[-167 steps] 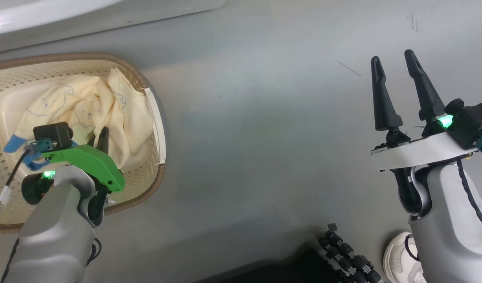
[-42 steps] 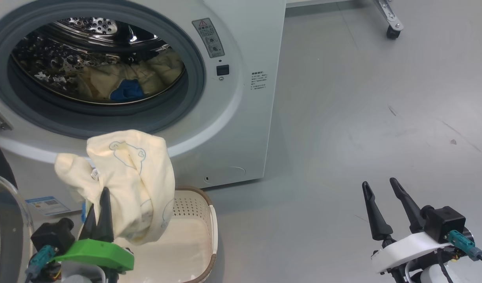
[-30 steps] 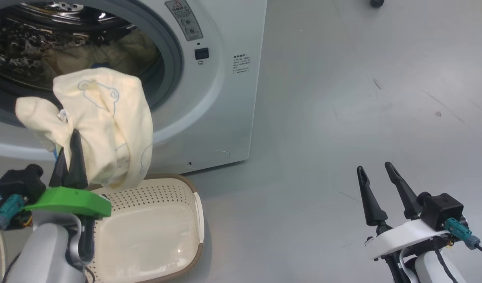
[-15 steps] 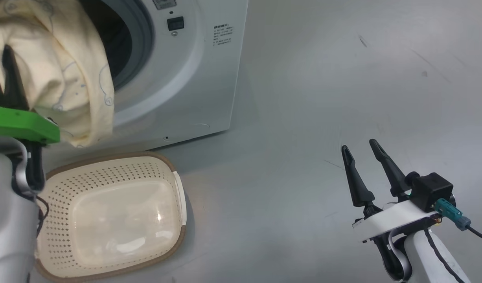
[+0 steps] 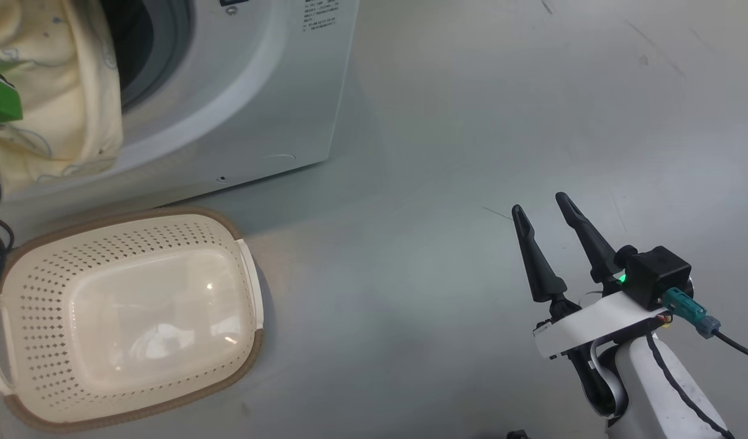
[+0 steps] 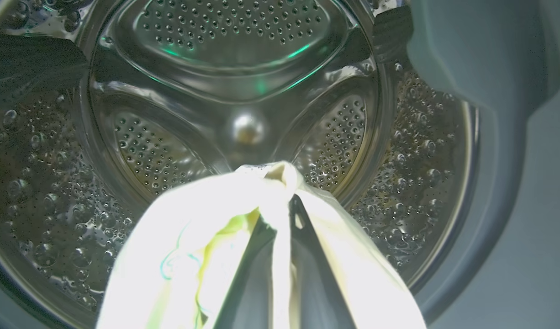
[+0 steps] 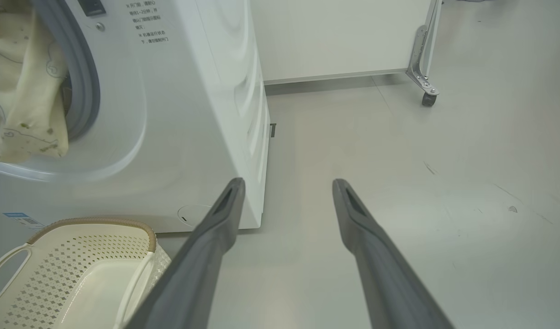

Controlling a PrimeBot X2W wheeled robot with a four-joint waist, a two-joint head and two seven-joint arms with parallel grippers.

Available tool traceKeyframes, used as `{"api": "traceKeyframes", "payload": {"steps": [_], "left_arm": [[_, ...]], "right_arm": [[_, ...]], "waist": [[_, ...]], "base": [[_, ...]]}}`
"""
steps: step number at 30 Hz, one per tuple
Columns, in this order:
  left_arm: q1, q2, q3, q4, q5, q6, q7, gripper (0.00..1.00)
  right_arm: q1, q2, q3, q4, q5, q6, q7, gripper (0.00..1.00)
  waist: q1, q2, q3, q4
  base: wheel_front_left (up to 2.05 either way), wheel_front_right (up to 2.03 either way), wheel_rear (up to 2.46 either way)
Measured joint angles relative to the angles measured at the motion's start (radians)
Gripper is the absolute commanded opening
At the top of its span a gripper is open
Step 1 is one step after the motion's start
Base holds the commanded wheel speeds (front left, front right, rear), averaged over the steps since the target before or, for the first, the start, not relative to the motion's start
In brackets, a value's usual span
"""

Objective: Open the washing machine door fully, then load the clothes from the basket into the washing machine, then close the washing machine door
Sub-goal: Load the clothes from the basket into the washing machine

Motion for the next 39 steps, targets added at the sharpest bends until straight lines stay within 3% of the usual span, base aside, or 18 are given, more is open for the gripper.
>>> {"api": "traceKeyframes", "payload": {"steps": [13, 20, 28, 39], "left_arm": [[-0.123, 0.044, -0.005, 0.091, 0.045, -0.025, -0.04, 0.0], [-0.241, 0.055, -0.011, 0.077, 0.068, -0.042, -0.058, 0.0], [-0.383, 0.062, 0.037, 0.021, 0.099, -0.028, -0.079, 0.0], [-0.37, 0.058, 0.035, 0.091, 0.115, -0.026, -0.079, 0.0]], "right_arm": [[-0.034, 0.0, 0.035, -0.001, 0.001, 0.0, 0.0, 1.0], [-0.044, 0.001, 0.048, -0.004, 0.007, 0.0, 0.0, 1.0], [-0.074, 0.007, 0.061, -0.019, 0.01, 0.0, 0.0, 1.0], [-0.096, 0.014, 0.053, -0.013, 0.01, 0.0, 0.0, 1.0]], "waist": [[0.0001, 0.0, 0.111, -0.036], [0.0, 0.0, 0.166, -0.053], [0.0, 0.0, 0.228, -0.067], [0.0, 0.0, 0.267, -0.071]], "base": [[0.0, 0.0, 0.0], [0.0, 0.0, 0.0], [0.0, 0.0, 0.0], [0.0, 0.0, 0.0]]}}
